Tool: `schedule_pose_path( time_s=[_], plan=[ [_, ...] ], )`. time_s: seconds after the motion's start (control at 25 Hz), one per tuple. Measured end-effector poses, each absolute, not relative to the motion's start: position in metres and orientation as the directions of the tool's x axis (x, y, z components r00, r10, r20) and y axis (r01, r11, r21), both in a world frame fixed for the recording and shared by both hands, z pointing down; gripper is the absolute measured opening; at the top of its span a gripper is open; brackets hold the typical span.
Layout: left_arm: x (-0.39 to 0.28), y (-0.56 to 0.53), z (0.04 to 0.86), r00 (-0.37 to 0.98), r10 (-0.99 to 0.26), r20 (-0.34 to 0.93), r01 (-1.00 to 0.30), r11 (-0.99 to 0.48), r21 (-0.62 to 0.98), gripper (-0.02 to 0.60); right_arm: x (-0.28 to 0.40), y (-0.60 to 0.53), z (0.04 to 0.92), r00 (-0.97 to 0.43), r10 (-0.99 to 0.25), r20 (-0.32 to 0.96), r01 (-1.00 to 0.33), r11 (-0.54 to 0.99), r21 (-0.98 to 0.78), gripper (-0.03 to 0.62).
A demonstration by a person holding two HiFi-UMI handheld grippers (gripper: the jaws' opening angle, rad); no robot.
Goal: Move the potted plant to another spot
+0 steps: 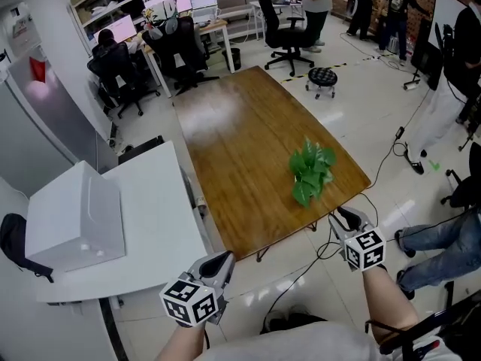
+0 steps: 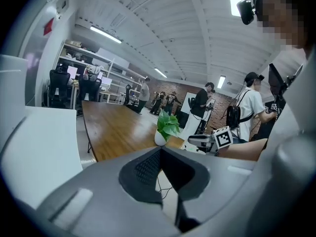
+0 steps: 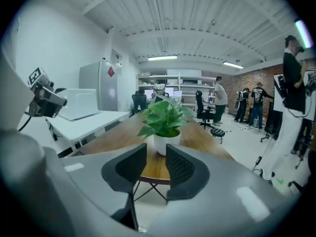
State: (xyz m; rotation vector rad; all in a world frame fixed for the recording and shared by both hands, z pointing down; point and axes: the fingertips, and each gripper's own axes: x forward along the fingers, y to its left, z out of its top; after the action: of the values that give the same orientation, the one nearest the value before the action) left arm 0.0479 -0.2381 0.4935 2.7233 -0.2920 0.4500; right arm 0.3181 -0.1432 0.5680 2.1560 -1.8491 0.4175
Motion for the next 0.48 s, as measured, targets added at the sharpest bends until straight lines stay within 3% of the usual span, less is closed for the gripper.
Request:
schedule_pose_path(
  time_s=[0.12, 0.24, 0.48],
  plan=[
    [0.042, -0.226, 0.485, 0.936, -0.139, 0.323, -0.247, -0.914, 0.322, -0.003, 0.287, -0.135, 0.535, 0.104, -0.939, 0.329, -0.994, -0.104, 0.016, 0.101],
    [0.033, -0.213, 0.477, 0.941, -0.148, 0.306, -0.248, -0.914, 0.321, -0.003, 0.263, -0.125, 0.505, 0.07, -0.96, 0.27, -0.997, -0.079, -0.021, 0.009],
    [0.014, -0.168, 0.462, 0.939, -0.191, 0.285, -0.28, -0.906, 0.316, -0.003, 0.218, -0.091, 0.478, -0.048, -0.972, 0.231, -0.998, 0.035, -0.059, 0.003]
  ],
)
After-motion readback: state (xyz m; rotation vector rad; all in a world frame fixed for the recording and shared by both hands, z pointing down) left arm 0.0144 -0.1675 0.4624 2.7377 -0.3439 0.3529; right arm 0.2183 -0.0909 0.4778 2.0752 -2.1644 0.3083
